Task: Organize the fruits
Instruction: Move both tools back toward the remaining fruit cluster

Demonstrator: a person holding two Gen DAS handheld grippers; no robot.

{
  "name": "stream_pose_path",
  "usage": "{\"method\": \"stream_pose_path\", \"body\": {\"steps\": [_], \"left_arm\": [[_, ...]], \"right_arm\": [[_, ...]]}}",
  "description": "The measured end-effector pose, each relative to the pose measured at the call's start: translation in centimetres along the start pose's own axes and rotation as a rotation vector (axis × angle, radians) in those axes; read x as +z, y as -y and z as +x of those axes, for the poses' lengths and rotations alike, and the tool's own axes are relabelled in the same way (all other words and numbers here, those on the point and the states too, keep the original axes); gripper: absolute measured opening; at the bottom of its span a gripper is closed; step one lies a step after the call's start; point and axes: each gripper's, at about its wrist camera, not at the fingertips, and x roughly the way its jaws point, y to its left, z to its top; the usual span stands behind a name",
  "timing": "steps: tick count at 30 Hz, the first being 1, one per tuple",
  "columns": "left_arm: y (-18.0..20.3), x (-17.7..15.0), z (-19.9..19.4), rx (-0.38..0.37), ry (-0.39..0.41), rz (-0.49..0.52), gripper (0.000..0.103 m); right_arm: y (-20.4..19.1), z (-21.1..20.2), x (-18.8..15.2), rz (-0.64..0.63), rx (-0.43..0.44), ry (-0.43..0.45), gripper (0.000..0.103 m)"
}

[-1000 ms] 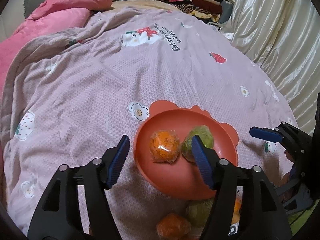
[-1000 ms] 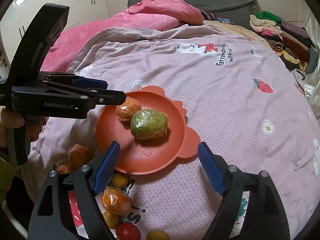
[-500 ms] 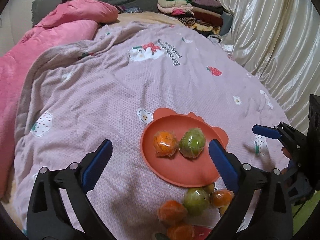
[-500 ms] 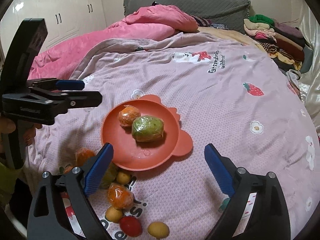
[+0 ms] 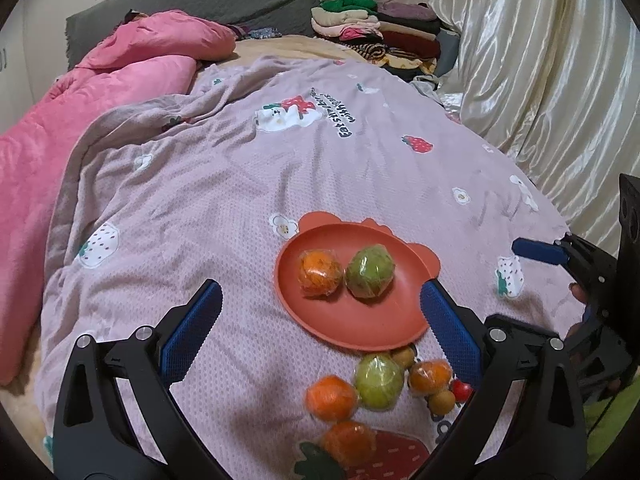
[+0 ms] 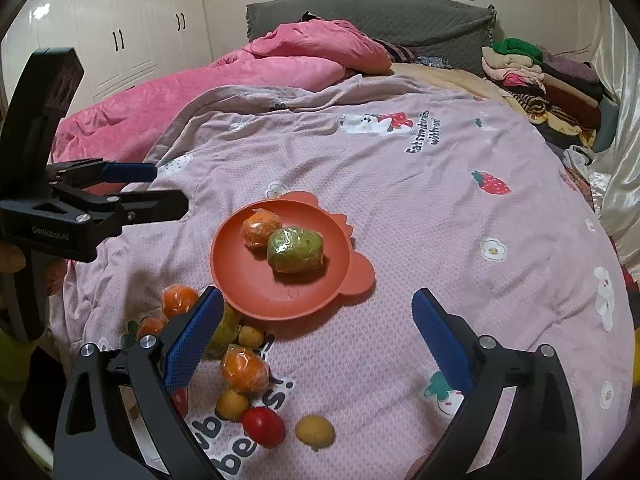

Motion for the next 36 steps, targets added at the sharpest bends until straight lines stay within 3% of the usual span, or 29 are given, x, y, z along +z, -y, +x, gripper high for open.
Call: {"method": "stream_pose_path", "body": {"steps": [17, 36], "left_arm": [[-1.2, -4.5, -1.8, 0.03, -0.011, -0.037, 0.093], [-0.7, -7.1, -2.1, 0.045, -0.04, -0.028, 0.093]], "right_arm": [[-2.0, 0.1, -1.9, -0.036, 0.024, -0.051, 0.095], [-3.5, 1.0, -2.9, -0.065, 0.035, -0.101, 0.095]]}}
